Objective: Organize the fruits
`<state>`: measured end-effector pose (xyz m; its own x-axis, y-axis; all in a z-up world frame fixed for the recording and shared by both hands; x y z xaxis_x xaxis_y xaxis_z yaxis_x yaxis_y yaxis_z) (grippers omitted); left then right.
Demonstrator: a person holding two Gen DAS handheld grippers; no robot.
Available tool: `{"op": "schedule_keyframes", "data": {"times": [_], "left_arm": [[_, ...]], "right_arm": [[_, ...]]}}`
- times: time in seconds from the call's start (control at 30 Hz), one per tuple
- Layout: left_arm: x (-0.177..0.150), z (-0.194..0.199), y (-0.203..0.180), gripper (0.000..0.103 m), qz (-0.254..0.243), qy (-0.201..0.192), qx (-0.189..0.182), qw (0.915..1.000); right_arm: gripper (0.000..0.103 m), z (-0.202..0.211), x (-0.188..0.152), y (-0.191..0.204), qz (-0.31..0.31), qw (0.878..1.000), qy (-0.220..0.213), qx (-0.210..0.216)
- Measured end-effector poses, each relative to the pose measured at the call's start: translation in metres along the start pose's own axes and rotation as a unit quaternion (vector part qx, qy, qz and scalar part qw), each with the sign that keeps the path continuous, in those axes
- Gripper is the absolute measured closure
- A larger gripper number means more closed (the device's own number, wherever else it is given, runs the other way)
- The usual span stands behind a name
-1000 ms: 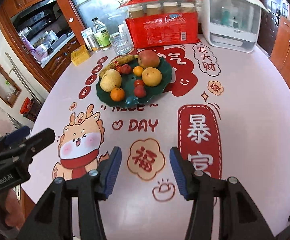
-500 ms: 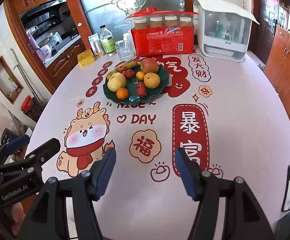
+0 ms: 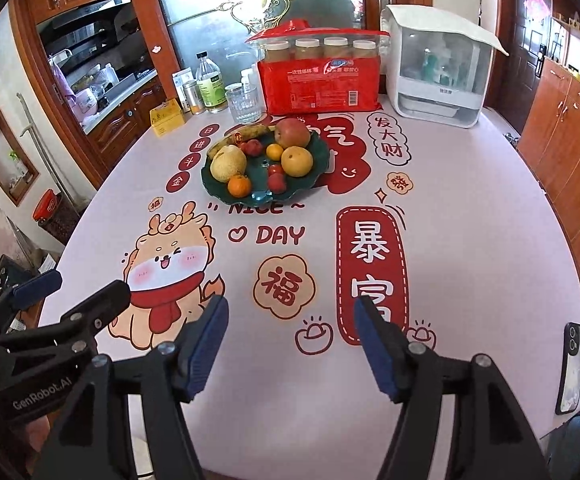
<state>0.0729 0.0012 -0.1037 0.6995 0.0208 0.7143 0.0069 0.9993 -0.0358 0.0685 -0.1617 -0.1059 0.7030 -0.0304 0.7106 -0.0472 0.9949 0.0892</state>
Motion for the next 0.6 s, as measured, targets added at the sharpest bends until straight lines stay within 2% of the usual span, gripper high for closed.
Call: {"op": "schedule_keyframes", "data": {"times": [0.6], "left_arm": [[-0.009,0.005,0.002,0.008,-0.01,0.005,0.003,0.9999]], "right_arm": [[0.037,0.01,-0.004,0.002,-0.004,1.0,-0.01,0.001]]}}
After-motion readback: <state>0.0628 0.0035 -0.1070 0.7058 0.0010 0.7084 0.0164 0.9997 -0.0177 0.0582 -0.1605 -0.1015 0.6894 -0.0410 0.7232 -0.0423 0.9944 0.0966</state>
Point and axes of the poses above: each gripper's, at about its wrist camera, not at the fingertips, and z roughly against the way its jaws point, y to its left, x to its top, the point moved 9 cm from there along -z, roughly the way its jaws point, and after that the axes turned 9 degrees about -y, right-handed, at the moved point
